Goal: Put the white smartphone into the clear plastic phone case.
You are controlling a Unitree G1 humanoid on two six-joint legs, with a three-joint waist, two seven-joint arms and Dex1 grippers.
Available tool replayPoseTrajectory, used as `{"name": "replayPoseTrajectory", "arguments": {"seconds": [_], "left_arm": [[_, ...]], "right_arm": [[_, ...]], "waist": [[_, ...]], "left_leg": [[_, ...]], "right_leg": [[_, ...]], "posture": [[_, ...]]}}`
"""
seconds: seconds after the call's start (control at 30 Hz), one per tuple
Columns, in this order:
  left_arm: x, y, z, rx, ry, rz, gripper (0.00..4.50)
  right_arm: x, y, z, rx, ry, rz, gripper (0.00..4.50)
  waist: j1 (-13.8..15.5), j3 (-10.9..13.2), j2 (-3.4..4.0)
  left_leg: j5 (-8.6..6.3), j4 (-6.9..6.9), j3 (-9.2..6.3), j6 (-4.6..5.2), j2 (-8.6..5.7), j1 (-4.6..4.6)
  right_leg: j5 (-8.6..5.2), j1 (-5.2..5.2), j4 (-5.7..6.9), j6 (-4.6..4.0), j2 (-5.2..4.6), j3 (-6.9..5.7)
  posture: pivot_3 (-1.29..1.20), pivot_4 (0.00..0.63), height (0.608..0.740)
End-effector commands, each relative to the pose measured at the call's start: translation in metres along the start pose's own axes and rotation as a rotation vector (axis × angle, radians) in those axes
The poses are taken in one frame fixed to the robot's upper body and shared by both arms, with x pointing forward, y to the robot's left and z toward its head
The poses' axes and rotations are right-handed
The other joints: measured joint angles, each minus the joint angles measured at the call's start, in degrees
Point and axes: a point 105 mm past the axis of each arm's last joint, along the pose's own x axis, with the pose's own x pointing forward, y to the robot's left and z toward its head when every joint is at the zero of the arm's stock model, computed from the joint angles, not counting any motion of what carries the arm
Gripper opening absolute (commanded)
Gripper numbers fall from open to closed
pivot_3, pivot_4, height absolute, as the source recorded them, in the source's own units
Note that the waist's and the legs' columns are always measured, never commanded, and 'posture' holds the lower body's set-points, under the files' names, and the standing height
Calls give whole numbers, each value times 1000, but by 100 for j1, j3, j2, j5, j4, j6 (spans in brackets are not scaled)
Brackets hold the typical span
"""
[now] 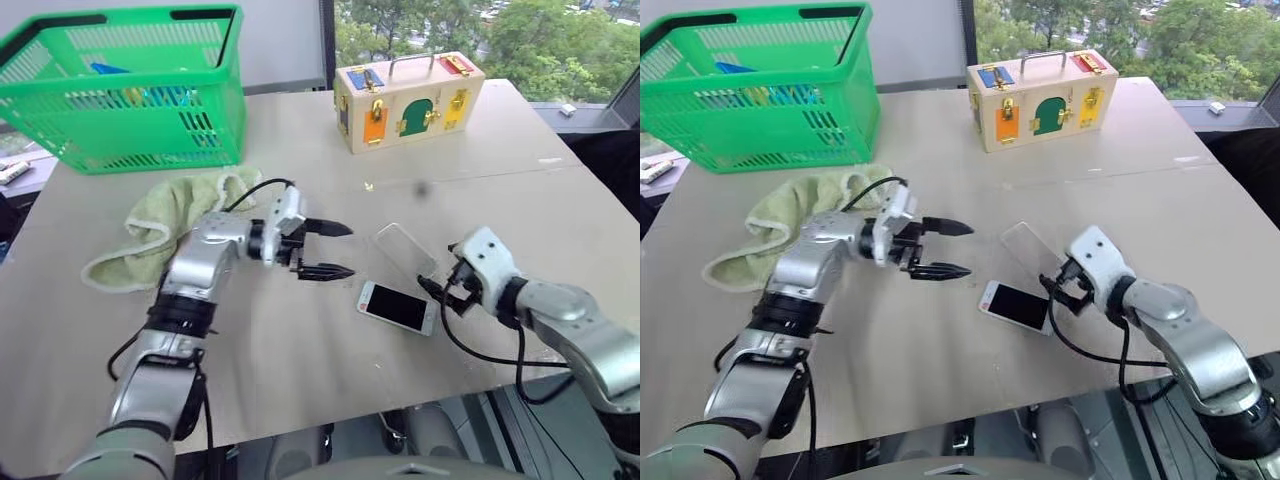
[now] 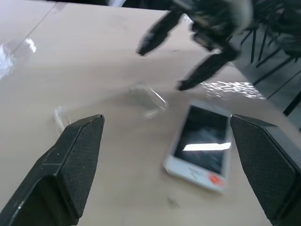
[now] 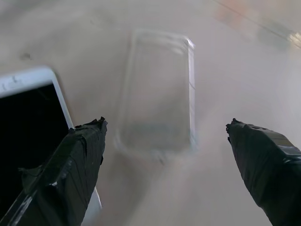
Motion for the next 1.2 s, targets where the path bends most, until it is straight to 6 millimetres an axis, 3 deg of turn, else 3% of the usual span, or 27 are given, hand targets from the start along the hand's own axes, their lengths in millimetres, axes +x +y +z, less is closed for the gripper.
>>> {"name": "replayPoseTrajectory", "arguments": {"seconds": [0.03,0.2,0.23,0.33,0.4,0.57,0.73,0.93,1.03,1.2], "left_arm": [[-18,-16,10,38,-35,29,4409],[-28,-31,5,15,-31,79,4409],[-30,-35,5,2,-38,88,4468],[-35,-40,4,-26,-52,126,4500],[-39,-43,3,-36,-53,151,4500],[-46,-39,-2,-52,-57,245,4500],[-58,-40,-7,-65,-89,250,4500],[-86,-50,-22,-123,-100,288,4500],[-94,-52,-29,-125,-87,328,4500],[-103,-51,-32,-115,-80,388,4500]], "right_arm": [[15,-1,11,11,7,19,4500],[35,-10,5,64,73,3,4500],[38,-12,1,72,95,2,4239],[44,-13,-14,74,157,16,3205],[45,-13,-18,53,171,34,2197],[50,-10,-11,-55,135,86,25],[54,1,18,-170,17,213,25],[75,46,81,-320,-118,415,25],[89,67,89,-377,-123,486,25],[115,96,73,-395,-49,622,25]], "waist": [[-4,1,1],[41,2,0],[42,2,0],[33,3,1],[14,2,1],[-9,2,1],[-39,4,5],[-155,12,10],[-129,12,9],[-69,12,10]], "left_leg": [[0,0,0,0,-2,-1],[0,2,3,1,-5,-3],[0,2,3,1,-5,-3],[0,1,3,1,-4,-2],[0,0,3,1,-1,-1],[0,0,3,1,0,9],[0,1,4,1,0,10],[-1,-26,15,-1,14,8],[0,-52,12,-2,17,11],[0,-59,14,-3,11,5]], "right_leg": [[0,0,-1,0,-3,-1],[0,2,-7,1,-13,-2],[0,2,-7,1,-13,-2],[0,1,-6,0,-13,-3],[0,1,-6,1,-11,-4],[1,6,-3,0,-11,-5],[1,5,-3,0,-12,-5],[1,-21,2,-2,2,-3],[-6,-27,2,-14,2,-10],[-3,-27,-8,-34,-12,-19]], "posture": [[0,150,740],[0,150,740],[0,150,740],[0,150,740],[0,150,740],[0,150,740],[0,150,740],[0,150,740],[0,150,740],[0,150,740]]}}
